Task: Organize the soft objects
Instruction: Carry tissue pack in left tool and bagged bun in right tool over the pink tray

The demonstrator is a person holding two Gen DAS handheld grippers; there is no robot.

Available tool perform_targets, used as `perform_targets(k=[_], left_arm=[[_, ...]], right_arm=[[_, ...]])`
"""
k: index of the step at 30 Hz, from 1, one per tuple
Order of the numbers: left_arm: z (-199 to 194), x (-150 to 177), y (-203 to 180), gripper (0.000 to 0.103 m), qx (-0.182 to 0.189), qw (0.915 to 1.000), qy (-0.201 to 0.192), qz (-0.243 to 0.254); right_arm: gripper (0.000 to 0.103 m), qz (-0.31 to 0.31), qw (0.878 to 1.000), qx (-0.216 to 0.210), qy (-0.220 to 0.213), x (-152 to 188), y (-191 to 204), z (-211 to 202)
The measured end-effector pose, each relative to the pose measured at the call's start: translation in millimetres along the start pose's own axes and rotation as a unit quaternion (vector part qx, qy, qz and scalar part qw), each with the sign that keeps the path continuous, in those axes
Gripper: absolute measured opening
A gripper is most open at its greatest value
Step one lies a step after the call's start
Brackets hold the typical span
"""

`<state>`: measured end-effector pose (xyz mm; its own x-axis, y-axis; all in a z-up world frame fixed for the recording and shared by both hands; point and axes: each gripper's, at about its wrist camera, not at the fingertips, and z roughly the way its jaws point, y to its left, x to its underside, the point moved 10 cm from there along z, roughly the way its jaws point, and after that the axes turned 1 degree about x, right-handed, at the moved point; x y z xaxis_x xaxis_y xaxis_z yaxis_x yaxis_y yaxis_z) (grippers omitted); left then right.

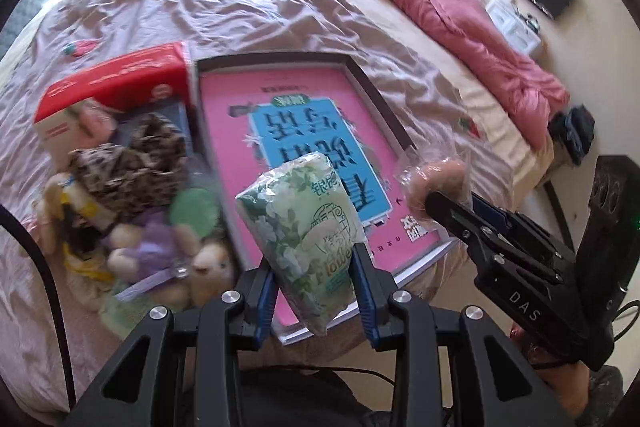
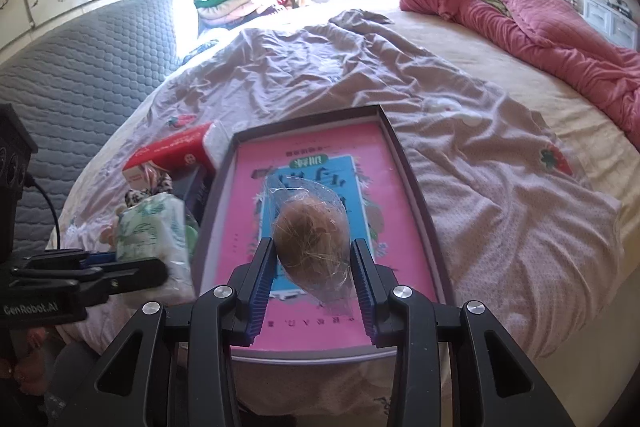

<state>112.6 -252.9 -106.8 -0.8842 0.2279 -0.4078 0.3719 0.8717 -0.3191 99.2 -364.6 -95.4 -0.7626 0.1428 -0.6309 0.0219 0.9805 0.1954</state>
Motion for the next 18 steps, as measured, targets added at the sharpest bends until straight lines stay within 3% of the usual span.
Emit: perform_targets(k=[8,18], left_arm=[[47,6,-16,0.035,-0.022,0.9980,0.049,0.034],[68,20,-15,0.036,-0.033,0.9963,0.072,0.032]], right_arm=[[0.040,0.010,1.000,0.007,0.027,16,-19,17],[0.040,0.005,0.998,0.029,0.054,34,-30,38]])
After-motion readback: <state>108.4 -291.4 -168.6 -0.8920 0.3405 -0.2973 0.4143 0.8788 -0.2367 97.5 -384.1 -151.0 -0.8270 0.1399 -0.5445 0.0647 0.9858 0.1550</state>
